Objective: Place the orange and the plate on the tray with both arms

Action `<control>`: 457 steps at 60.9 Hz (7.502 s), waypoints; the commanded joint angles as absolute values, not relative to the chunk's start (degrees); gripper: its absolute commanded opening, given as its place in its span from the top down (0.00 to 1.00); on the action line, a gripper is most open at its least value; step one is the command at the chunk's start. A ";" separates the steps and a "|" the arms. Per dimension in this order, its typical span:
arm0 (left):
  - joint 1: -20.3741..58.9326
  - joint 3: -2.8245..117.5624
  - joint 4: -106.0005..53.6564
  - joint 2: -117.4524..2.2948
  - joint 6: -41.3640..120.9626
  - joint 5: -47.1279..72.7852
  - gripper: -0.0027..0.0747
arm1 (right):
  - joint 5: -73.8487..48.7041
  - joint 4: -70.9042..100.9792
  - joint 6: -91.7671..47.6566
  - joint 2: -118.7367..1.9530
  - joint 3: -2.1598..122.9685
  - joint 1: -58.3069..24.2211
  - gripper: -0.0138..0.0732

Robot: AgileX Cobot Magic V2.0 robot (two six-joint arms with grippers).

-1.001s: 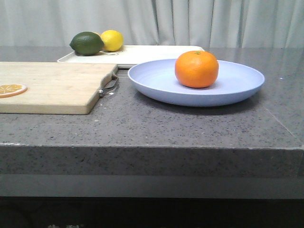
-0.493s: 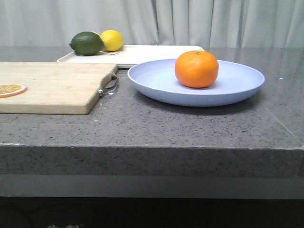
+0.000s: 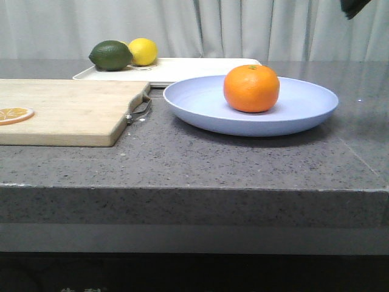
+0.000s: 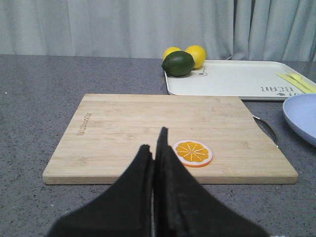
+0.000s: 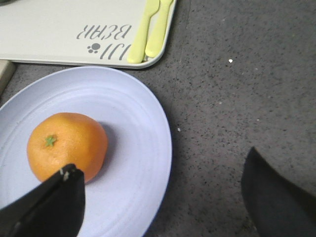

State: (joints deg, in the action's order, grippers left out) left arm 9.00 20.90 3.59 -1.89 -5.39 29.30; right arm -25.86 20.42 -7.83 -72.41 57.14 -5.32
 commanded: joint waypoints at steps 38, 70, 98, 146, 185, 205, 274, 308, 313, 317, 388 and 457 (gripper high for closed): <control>8.86 22.25 3.23 -2.68 -5.93 24.47 0.99 | -27.52 24.16 -7.97 -93.79 70.37 -5.15 0.43; 8.86 22.25 3.23 -2.68 -5.93 24.47 0.99 | -30.30 27.05 -7.97 -93.93 73.27 -5.15 0.91; 8.86 22.22 3.23 -2.68 -5.93 24.47 0.99 | -42.97 36.22 -7.66 -102.64 95.69 -5.15 0.91; 8.86 22.22 3.23 -2.68 -5.93 24.47 0.99 | -43.17 41.05 3.67 -136.40 142.99 -5.42 0.91; 8.86 22.22 3.23 -2.68 -5.93 24.47 0.99 | -33.03 41.05 4.13 -138.59 143.10 -6.79 0.91; 8.86 22.22 3.23 -2.68 -5.93 24.47 0.99 | -33.39 40.89 3.02 -139.62 143.10 -7.54 0.91; 8.86 22.22 3.23 -2.68 -5.93 24.47 0.99 | -49.37 28.03 2.98 -128.33 143.15 -3.85 0.70; 8.86 22.22 3.23 -2.68 -5.93 24.47 0.99 | -69.67 18.06 2.98 -121.10 143.30 -2.69 0.92; 8.86 22.22 3.23 -2.68 -5.93 24.47 0.99 | -72.29 16.55 2.98 -119.90 143.51 -2.69 0.92; 8.86 22.22 3.23 -2.68 -5.93 24.47 0.99 | -74.06 15.14 2.98 -118.95 143.67 -2.69 0.92; 8.86 22.22 3.23 -2.68 -5.93 24.47 0.99 | -51.89 7.41 -7.62 -58.90 67.96 -2.75 0.92; 8.86 22.22 3.23 -2.68 -5.93 24.47 0.99 | -11.52 7.36 -9.47 -12.58 18.22 -2.75 0.92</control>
State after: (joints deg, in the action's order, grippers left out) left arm 9.00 20.68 3.59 -1.89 -5.39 29.26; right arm -16.81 7.67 -8.93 -12.18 16.70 -3.03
